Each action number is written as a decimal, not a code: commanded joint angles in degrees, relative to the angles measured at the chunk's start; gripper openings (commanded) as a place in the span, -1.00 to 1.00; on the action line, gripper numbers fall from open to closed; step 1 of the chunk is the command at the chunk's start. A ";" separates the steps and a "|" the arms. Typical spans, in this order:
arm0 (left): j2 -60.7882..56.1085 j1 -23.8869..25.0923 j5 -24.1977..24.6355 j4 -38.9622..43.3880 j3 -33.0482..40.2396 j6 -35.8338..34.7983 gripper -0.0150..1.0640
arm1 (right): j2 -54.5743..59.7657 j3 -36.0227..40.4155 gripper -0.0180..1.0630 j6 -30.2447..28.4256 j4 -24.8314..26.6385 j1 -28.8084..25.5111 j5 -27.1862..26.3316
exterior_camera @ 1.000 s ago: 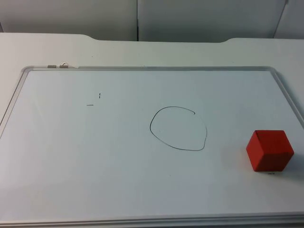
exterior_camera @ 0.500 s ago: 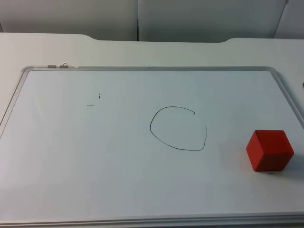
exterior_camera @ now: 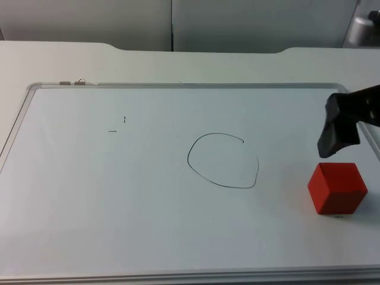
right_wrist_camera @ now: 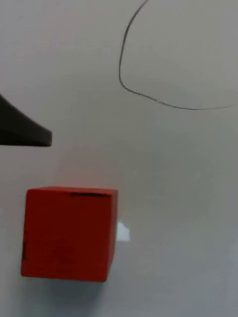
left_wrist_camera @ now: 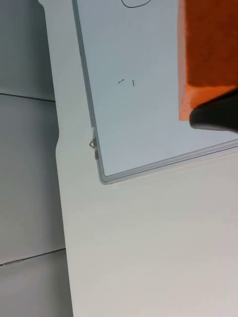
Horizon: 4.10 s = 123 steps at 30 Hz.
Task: Pick up one cube with the left hand and another cube with the right hand. First place the cube in the right hand at the target position, then stack the cube in the left hand on top.
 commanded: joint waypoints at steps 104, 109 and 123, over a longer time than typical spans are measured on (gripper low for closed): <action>-0.34 -0.35 -2.97 1.54 1.07 -0.07 -0.98 | 13.73 -20.08 -0.97 -7.15 -7.25 14.85 -9.21; -0.34 -0.35 -2.97 1.54 1.07 -0.07 -0.98 | 19.12 -23.45 -0.97 -7.87 -7.13 14.85 -8.14; -0.34 -0.35 -2.97 1.68 1.07 -0.07 -0.98 | 28.28 -29.88 -0.97 -12.63 -0.91 11.57 -3.75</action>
